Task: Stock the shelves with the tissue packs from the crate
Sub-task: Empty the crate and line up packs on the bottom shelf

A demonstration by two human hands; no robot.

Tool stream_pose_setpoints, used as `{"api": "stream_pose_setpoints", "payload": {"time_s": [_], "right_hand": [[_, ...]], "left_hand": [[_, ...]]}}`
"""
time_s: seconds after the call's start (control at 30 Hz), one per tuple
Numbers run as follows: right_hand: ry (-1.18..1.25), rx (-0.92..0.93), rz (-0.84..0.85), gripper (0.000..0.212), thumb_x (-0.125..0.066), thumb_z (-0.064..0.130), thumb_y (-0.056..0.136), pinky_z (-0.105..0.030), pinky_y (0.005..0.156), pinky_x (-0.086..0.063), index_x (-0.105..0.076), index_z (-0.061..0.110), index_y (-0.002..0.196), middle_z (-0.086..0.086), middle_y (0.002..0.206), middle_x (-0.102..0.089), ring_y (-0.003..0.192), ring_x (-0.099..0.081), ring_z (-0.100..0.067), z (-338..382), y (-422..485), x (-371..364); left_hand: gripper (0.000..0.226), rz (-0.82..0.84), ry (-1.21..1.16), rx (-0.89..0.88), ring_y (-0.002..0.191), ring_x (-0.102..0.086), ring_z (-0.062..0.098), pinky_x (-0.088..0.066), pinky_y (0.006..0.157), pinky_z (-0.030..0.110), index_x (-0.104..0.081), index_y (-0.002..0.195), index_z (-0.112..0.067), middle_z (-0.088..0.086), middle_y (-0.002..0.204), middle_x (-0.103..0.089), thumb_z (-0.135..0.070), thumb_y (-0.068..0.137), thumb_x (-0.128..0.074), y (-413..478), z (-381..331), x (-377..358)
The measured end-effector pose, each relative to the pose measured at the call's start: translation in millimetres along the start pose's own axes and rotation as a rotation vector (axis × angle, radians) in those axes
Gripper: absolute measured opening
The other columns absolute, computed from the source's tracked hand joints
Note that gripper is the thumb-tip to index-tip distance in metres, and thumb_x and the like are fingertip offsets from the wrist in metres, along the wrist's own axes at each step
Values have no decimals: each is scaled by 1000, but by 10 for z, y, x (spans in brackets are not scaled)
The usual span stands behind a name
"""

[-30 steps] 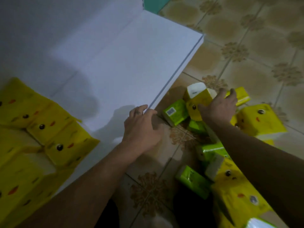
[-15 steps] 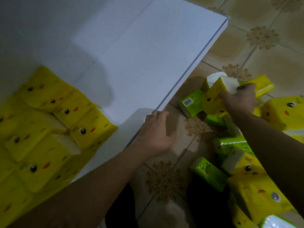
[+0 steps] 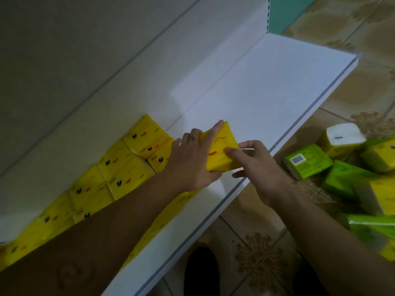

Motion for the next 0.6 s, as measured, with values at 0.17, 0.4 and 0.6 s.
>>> {"api": "stream_pose_setpoints", "payload": {"time_s": [0.17,0.4,0.6], "right_hand": [[-146,17,-1,42,-66,42,86,-45,94,-52,-52,21,120,5,111,-60,99,-61,-15,5,71,-34],[-161,-1,-115,31,-62,36,91,-40,81,-57,-54,16,113,0,111,-60,98,-62,-18,23,339,423],[-423,-27,-70,38,-64,35,89,-41,75,-57,-54,14,119,-5,105,-62,95,-63,-22,-68,479,736]], "left_hand": [[113,19,-35,267,120,-44,38,-38,96,46,10,152,-36,18,133,-40,-62,74,-66,26,878,-141],[89,140,183,201,149,3,31,-19,114,54,-6,154,-37,3,163,12,-57,83,-56,-47,1123,-512],[66,215,311,244,139,-24,29,-32,104,45,-29,147,-28,8,156,-23,-41,87,-53,21,949,-453]]}}
Point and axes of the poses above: each hand's wrist, its own y-axis towards the middle knuckle, its own x-axis out of the back of the hand, z = x × y, the point moved 8 cm from there along y, towards the middle knuckle
